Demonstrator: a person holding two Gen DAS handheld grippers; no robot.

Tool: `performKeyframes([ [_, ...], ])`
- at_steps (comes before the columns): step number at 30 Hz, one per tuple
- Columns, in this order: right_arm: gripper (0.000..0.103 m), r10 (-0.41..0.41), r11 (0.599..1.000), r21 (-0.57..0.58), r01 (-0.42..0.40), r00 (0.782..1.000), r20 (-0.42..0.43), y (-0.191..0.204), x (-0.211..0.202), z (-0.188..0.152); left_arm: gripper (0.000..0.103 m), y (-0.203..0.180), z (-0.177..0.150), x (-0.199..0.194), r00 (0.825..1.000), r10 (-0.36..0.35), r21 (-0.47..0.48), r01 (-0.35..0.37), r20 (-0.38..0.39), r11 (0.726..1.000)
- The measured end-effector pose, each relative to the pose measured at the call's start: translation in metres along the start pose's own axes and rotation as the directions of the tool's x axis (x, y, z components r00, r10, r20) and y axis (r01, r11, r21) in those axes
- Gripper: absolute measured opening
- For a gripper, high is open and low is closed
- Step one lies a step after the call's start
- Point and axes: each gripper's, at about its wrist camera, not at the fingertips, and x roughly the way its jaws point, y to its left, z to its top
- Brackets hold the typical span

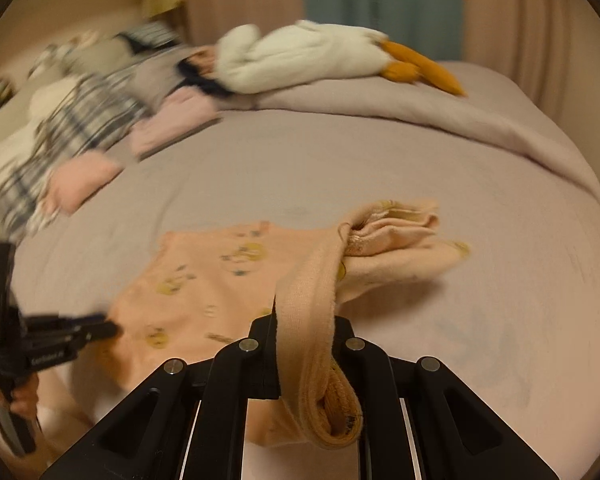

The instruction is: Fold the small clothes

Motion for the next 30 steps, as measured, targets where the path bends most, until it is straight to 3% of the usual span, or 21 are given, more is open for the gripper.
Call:
performKeyframes([
  [8,0.013,0.110,0.979,-0.162,-0.123,0.990,-0.090,0.063,0.031,-0.002,0.025,0.015,-0.002,-0.005,0.998,0.049,-0.037,-0.048,0.027,0.998],
  [16,0.015,0.181,0.958,-0.184,-0.221,0.960,-0.213,0.090,0.065,-0.023,0.026,0.026,-0.007,-0.011,0.998,0.055,-0.052,-0.055,0.010,0.997],
  [22,0.047,0.293,0.942,-0.085,-0.324,0.921,-0.258,0.083,0.063,-0.027,0.032,0.022,-0.006,-0.012,0.999,0.038,-0.042,-0.038,0.008,0.998],
  [27,0.056,0.317,0.940,-0.076,-0.334,0.933,-0.170,0.067,0.027,-0.024,0.034,0.016,0.000,-0.016,1.000,-0.011,-0.042,0.011,0.006,0.999],
  [28,0.063,0.317,0.942,-0.068,-0.330,0.936,-0.154,0.061,0.020,-0.023,0.034,0.014,0.002,-0.018,1.000,-0.027,-0.042,0.027,0.007,0.999],
  [30,0.068,0.304,0.949,-0.055,-0.312,0.945,-0.119,0.051,0.010,-0.023,0.040,0.008,0.006,-0.021,0.998,-0.066,-0.034,0.067,0.013,0.997],
])
